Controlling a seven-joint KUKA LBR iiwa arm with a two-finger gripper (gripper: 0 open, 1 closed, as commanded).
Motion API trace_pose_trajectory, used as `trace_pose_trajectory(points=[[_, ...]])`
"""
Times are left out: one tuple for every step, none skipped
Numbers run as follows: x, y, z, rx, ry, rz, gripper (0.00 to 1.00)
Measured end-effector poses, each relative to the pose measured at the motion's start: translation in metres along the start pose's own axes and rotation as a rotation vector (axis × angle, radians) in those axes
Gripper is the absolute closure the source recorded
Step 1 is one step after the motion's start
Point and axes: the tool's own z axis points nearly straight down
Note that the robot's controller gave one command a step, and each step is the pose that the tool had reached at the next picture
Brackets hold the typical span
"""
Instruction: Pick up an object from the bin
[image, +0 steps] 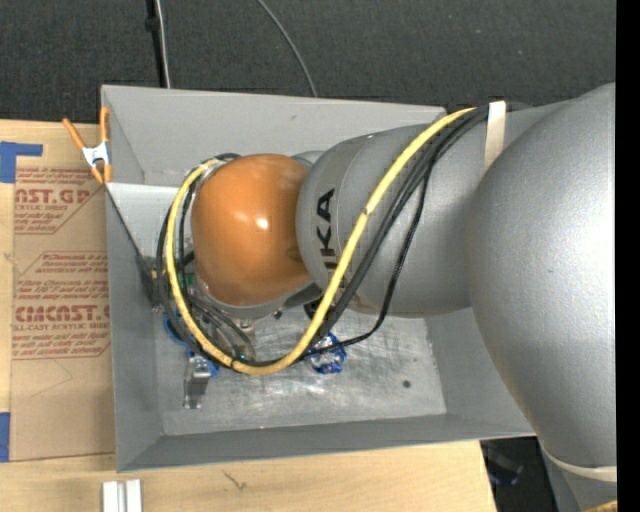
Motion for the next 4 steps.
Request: trace_pose_trajectory(points=[[-0.033, -0.049, 0.116, -0.006, -0.012, 0.283, 0.0], [-0.035, -0.005, 0.115, -0.005, -0.012, 0.35, 0.0], [-0.033, -0.004, 0.114, 0.0, -0.008, 0.604, 0.0], [-0.033, -0.004, 0.114, -0.001, -0.007, 0.6, 0.0]])
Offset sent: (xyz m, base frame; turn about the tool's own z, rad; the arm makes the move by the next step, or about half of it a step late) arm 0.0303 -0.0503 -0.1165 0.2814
